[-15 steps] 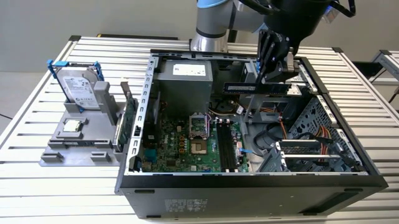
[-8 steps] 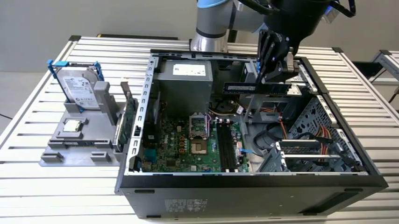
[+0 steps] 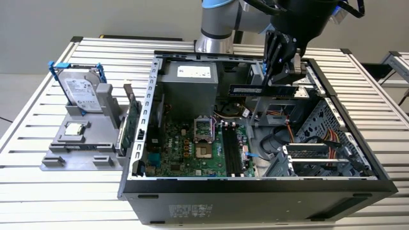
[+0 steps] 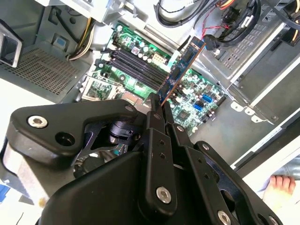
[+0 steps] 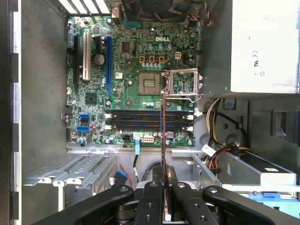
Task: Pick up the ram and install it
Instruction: 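Insert the ram into the slot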
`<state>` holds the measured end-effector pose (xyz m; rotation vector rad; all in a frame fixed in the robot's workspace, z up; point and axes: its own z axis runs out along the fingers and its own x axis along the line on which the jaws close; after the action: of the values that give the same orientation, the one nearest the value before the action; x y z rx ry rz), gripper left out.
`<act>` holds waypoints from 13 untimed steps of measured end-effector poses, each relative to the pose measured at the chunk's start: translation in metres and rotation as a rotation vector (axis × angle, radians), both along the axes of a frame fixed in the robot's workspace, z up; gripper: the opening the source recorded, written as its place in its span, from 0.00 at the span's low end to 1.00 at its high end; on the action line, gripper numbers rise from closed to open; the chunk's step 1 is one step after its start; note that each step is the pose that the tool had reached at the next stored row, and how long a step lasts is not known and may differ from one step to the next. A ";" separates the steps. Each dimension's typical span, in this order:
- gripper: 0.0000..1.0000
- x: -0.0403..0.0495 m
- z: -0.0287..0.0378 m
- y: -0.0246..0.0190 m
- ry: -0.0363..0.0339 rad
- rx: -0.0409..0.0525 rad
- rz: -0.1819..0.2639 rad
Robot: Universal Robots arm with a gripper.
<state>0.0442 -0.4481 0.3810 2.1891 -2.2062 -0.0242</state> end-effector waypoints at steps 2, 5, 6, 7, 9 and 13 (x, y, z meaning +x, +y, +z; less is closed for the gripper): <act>0.00 0.0000 0.0000 0.0000 0.0000 0.0001 -0.004; 0.00 0.0000 0.0000 0.0000 0.0000 0.0000 -0.021; 0.00 0.0001 0.0000 0.0000 0.0000 -0.0001 -0.025; 0.00 0.0001 0.0000 0.0000 0.0000 -0.0001 -0.032; 0.00 0.0000 0.0000 0.0000 0.0000 -0.0001 -0.045; 0.00 0.0000 0.0000 0.0000 0.0000 -0.0001 -0.072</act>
<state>0.0442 -0.4481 0.3810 2.1086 -2.2840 -0.0259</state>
